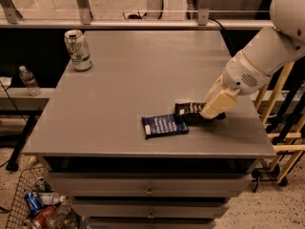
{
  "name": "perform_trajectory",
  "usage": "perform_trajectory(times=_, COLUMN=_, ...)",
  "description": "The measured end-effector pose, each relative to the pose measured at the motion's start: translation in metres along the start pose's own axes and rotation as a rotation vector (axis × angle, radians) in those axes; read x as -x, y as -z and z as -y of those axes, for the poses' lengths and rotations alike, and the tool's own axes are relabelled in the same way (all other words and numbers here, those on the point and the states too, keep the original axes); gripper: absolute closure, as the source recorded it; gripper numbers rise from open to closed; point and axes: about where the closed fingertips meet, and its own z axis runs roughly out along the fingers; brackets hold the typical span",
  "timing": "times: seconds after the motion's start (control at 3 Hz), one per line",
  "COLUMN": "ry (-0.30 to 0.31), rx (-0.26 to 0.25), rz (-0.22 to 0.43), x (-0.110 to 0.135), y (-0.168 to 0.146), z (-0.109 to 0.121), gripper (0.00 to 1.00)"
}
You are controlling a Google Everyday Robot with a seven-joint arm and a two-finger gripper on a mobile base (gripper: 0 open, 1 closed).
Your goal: Move rxbar chocolate near rxbar blueberry
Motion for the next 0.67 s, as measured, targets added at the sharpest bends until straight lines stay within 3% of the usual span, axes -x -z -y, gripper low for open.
perform_trajectory(times=0.67, ry=0.003, rx=-0.001, rz=0.001, x=0.0019, y=-0.0022, z=0.0005, gripper=0.36)
